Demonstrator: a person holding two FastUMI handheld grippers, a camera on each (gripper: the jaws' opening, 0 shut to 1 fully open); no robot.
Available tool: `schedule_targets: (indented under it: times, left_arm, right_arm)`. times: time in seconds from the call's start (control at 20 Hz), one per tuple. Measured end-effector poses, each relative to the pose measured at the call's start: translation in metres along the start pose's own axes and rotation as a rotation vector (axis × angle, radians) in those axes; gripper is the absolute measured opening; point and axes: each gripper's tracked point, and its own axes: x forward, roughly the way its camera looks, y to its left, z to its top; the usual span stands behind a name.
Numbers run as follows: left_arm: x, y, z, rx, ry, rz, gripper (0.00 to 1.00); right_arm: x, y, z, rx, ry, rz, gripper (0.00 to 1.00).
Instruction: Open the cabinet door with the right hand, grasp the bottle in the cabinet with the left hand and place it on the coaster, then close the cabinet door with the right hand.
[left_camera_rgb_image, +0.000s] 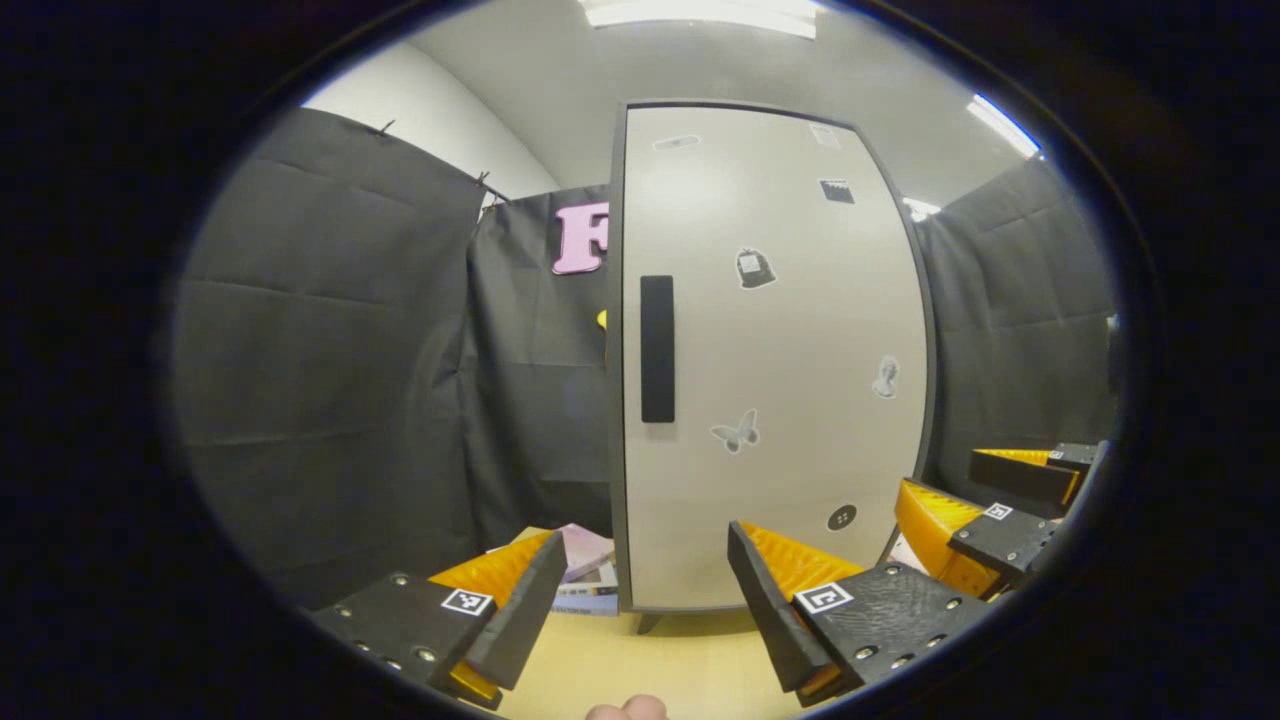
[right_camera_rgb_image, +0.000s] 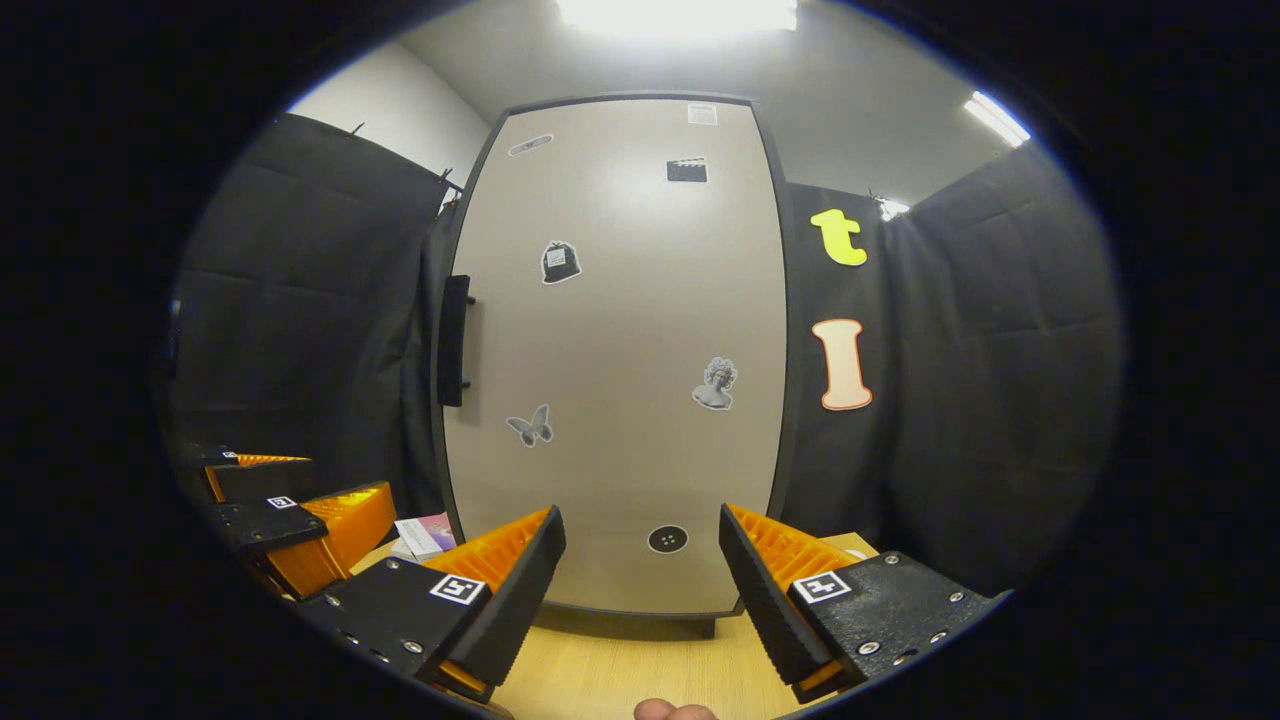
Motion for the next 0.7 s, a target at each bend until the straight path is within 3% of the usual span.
schedule_targets:
  times: [0.05,0.4,0.7]
  left_arm:
    - [0.001,-0.002,0.001,0.002,-0.004,-0.004,0.93]
    - [-0.018,-0.008,0.014,0.043,-0.048,-0.03,0.96]
    - [-0.081,0.013,-0.003,0.052,-0.038,0.001,0.93]
  right_arm:
    - [0.0,-0.002,0.0,0.001,0.001,-0.003,0.96]
    - [0.023,-0.008,0.017,-0.002,-0.028,-0.012,0.95]
    - [0.06,0.049,0.07,-0.003,-0.11,0.08,0.95]
